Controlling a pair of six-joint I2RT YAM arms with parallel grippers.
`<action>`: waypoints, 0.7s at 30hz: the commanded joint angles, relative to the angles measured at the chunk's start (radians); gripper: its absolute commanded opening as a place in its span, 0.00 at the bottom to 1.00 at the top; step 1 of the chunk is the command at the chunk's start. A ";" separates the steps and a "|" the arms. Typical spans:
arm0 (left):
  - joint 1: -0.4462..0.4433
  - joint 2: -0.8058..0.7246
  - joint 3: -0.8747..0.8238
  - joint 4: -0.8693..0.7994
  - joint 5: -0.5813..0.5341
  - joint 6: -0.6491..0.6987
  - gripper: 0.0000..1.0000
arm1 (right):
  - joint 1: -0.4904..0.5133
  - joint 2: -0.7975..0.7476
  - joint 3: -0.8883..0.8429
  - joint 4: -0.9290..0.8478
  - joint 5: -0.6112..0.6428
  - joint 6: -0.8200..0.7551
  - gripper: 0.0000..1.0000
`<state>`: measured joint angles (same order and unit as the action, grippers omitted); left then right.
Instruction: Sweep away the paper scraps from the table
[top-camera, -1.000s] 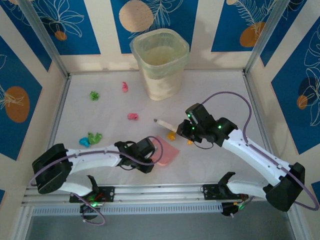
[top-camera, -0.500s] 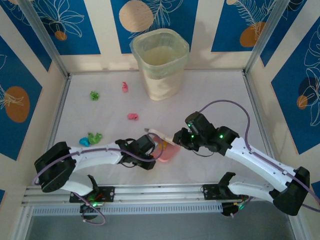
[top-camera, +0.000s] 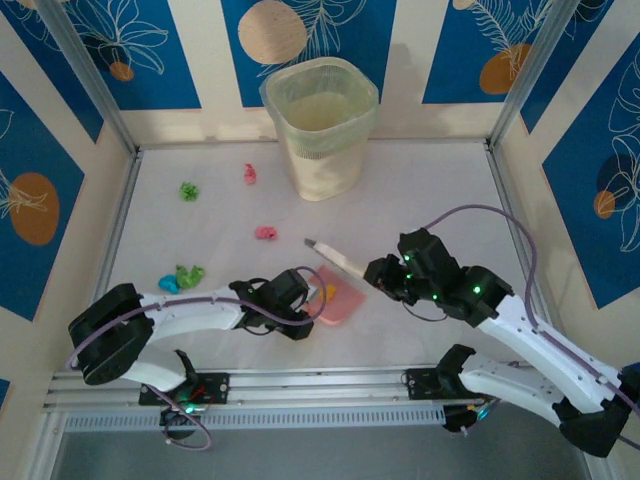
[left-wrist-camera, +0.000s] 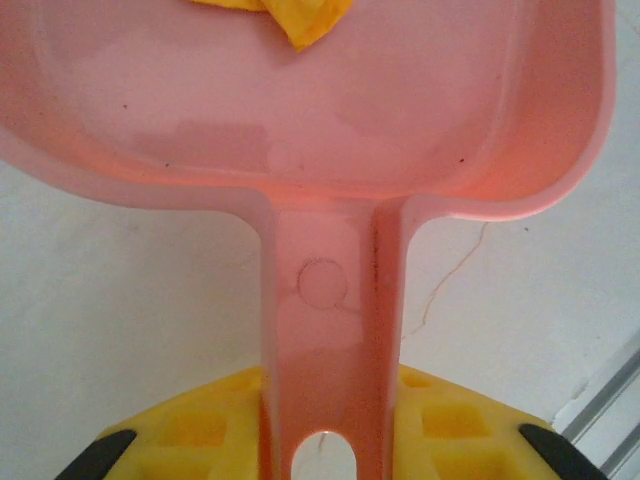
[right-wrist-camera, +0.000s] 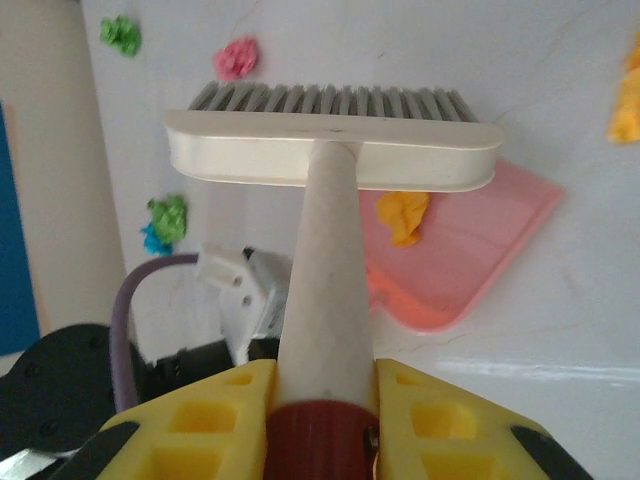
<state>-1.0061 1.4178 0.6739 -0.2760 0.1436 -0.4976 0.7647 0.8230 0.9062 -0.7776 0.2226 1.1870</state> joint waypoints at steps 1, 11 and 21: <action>0.007 0.019 -0.025 0.024 0.071 0.030 0.00 | -0.037 -0.064 0.051 -0.125 0.168 -0.027 0.00; -0.024 0.051 -0.020 0.048 0.109 0.064 0.00 | -0.237 -0.171 0.028 -0.345 0.401 0.073 0.00; -0.074 0.104 0.030 0.026 0.104 0.100 0.00 | -0.411 -0.056 0.024 -0.279 0.170 0.013 0.00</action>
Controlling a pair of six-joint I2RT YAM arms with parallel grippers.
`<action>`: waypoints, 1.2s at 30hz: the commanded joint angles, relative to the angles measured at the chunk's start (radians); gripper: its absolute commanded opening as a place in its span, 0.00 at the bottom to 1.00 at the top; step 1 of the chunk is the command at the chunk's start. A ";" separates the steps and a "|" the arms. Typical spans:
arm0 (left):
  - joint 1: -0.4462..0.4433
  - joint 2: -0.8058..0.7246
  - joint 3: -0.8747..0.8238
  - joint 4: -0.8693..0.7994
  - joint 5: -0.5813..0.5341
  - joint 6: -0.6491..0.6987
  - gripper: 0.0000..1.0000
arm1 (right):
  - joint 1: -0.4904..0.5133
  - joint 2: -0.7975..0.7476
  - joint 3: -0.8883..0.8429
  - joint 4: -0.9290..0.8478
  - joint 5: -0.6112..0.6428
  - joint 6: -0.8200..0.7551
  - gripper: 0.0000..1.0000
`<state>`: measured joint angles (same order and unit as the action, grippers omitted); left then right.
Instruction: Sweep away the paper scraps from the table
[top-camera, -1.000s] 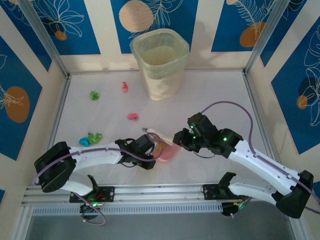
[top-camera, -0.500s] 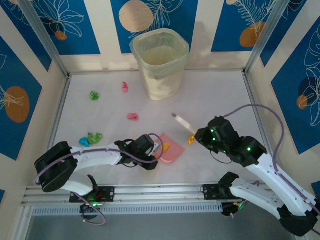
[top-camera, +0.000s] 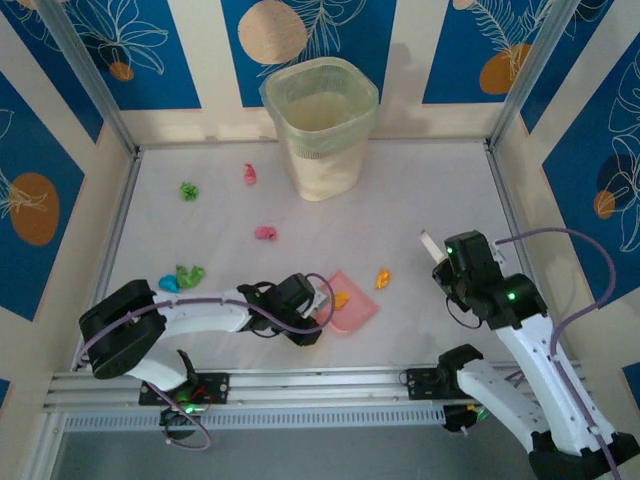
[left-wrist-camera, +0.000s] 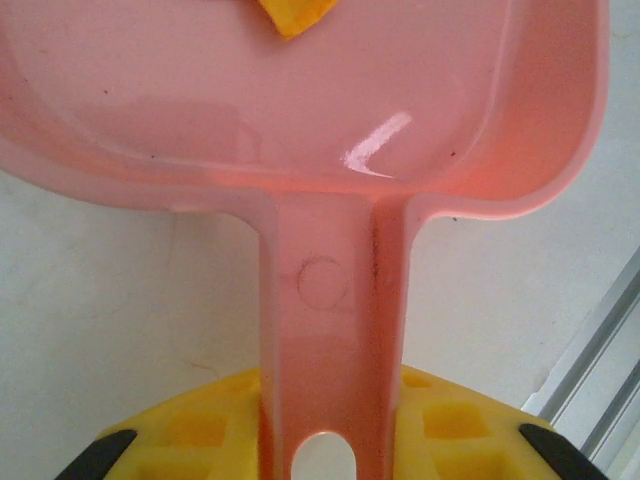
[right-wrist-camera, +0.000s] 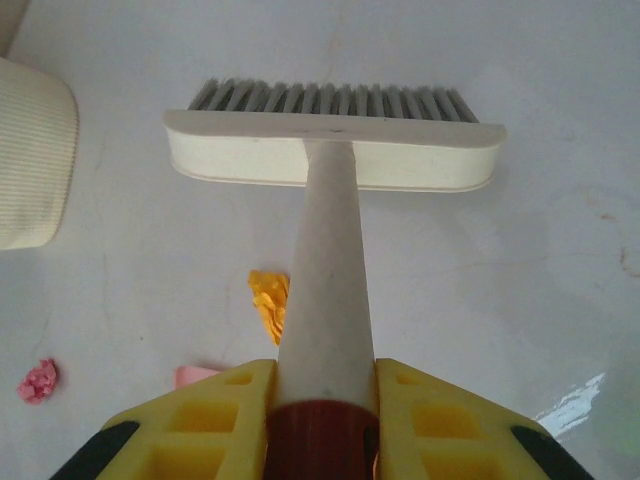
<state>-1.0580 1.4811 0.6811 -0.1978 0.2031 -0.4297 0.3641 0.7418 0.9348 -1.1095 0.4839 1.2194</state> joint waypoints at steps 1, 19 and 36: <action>-0.024 0.044 0.026 -0.051 0.042 0.032 0.00 | -0.011 0.031 -0.011 0.071 -0.115 -0.024 0.00; -0.030 0.053 0.040 -0.053 0.003 0.037 0.00 | 0.151 0.067 -0.026 0.165 -0.222 0.123 0.00; -0.030 0.092 0.130 -0.209 -0.089 -0.021 0.00 | 0.349 0.079 -0.002 0.165 -0.162 0.200 0.00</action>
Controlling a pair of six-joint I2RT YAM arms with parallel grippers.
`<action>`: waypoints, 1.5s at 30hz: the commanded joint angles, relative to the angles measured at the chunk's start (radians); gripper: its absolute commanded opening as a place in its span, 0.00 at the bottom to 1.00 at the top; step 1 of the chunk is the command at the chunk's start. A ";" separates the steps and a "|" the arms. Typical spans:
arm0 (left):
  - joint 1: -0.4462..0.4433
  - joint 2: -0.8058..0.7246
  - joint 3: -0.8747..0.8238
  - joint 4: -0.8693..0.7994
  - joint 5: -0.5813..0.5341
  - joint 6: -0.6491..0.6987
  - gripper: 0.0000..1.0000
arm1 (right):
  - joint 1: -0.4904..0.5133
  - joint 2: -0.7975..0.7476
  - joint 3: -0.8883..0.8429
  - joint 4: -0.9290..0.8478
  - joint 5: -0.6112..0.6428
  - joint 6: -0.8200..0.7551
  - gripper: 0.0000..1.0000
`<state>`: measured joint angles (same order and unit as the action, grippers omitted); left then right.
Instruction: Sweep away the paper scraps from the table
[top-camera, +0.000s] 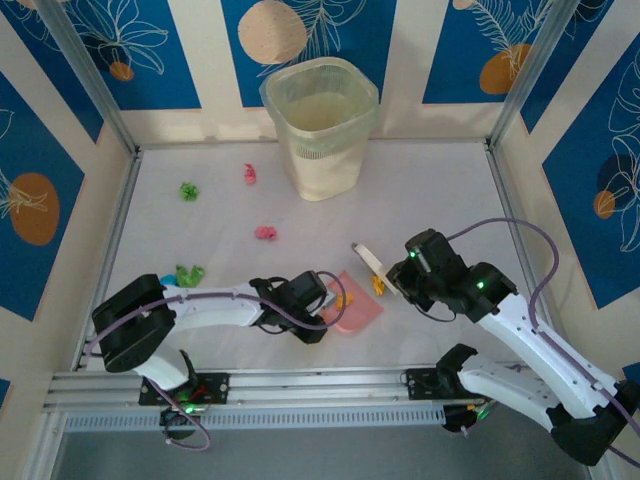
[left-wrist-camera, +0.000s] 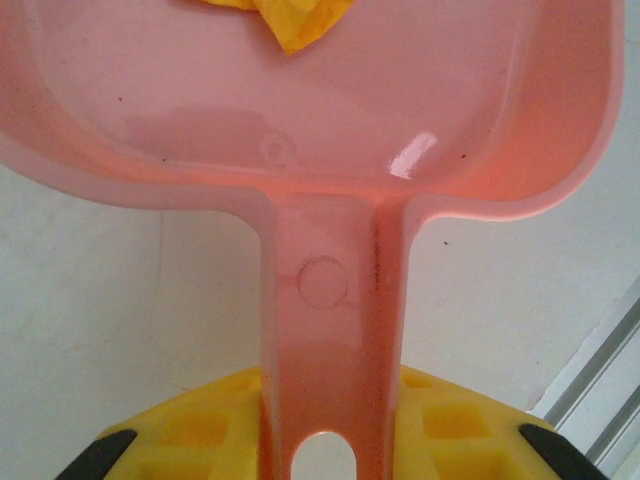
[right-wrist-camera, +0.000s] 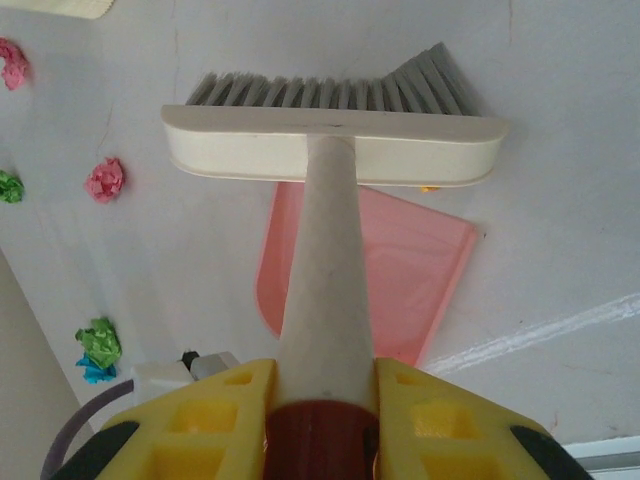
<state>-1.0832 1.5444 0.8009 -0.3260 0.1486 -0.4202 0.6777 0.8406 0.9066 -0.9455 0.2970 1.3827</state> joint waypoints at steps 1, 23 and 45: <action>-0.004 0.032 0.011 -0.079 -0.037 -0.033 0.00 | 0.052 -0.026 0.026 0.004 0.030 0.043 0.00; 0.008 0.056 -0.017 0.008 -0.043 -0.034 0.00 | 0.364 -0.059 0.103 -0.025 0.249 0.165 0.00; 0.016 -0.056 -0.084 0.084 -0.048 -0.024 0.00 | 0.128 -0.021 0.056 0.083 0.366 -0.269 0.00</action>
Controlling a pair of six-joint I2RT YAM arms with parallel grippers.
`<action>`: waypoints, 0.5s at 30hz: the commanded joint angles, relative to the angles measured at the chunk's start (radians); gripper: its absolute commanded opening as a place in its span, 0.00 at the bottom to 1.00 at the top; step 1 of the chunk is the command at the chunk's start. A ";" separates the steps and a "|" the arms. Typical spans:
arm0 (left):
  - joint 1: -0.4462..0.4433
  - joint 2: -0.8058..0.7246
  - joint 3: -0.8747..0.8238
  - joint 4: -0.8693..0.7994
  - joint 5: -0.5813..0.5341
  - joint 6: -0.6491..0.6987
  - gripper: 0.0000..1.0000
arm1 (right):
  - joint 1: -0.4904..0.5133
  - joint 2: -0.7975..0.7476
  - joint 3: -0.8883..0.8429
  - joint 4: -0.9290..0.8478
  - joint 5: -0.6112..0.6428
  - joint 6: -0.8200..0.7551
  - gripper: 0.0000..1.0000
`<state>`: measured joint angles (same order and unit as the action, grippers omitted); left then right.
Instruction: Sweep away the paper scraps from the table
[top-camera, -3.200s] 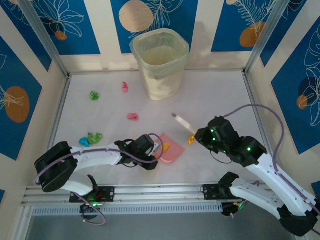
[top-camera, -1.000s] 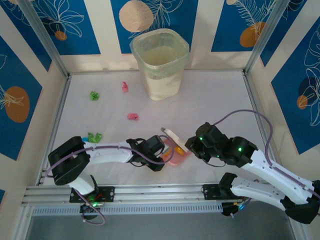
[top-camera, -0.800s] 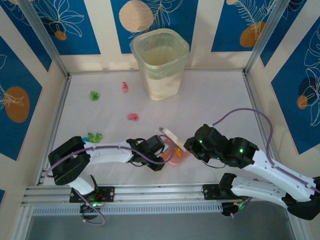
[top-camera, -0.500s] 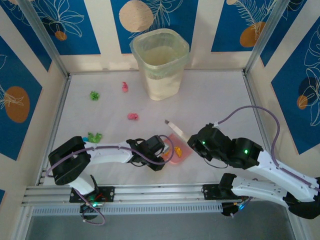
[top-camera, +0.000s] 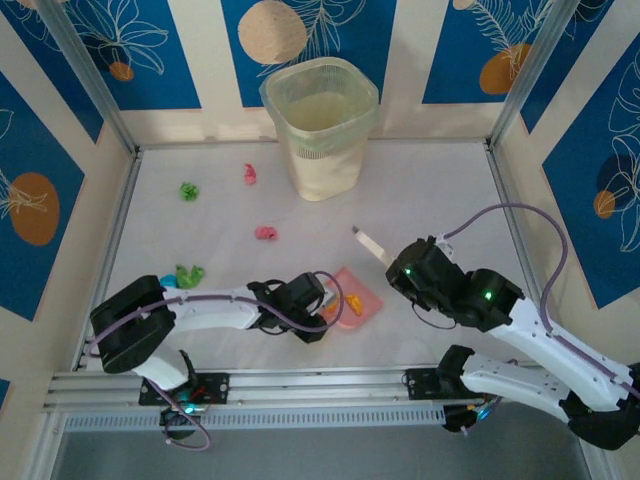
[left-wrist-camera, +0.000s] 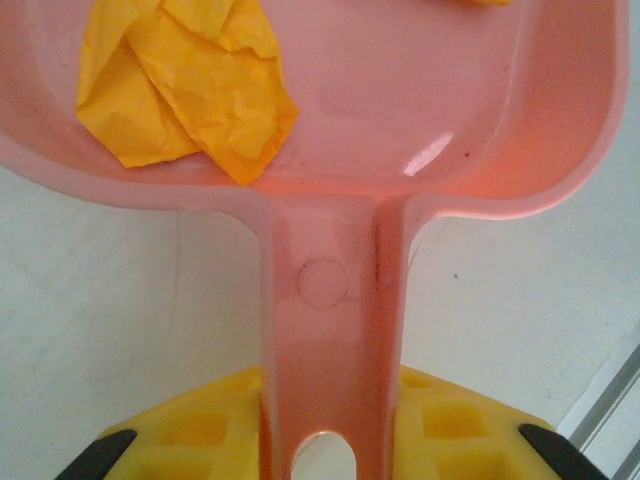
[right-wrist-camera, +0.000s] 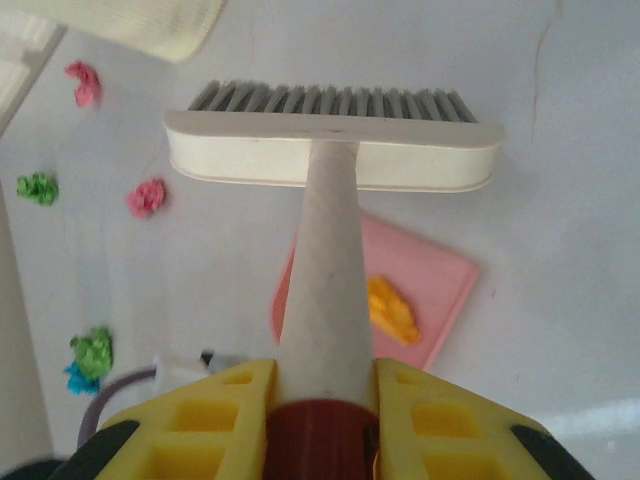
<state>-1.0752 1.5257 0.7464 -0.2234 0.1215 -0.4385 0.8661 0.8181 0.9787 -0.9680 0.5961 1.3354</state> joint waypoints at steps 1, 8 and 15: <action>0.008 -0.050 -0.035 -0.014 -0.027 -0.005 0.00 | -0.094 0.005 -0.026 0.137 0.061 -0.280 0.00; 0.011 -0.144 -0.079 0.015 -0.085 -0.004 0.00 | -0.285 0.027 -0.088 0.407 -0.054 -0.574 0.00; 0.016 -0.226 -0.108 0.019 -0.145 -0.014 0.00 | -0.293 0.055 -0.327 0.760 -0.001 -0.651 0.00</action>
<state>-1.0695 1.3369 0.6582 -0.2199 0.0292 -0.4393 0.5739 0.8646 0.7300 -0.4397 0.5762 0.7769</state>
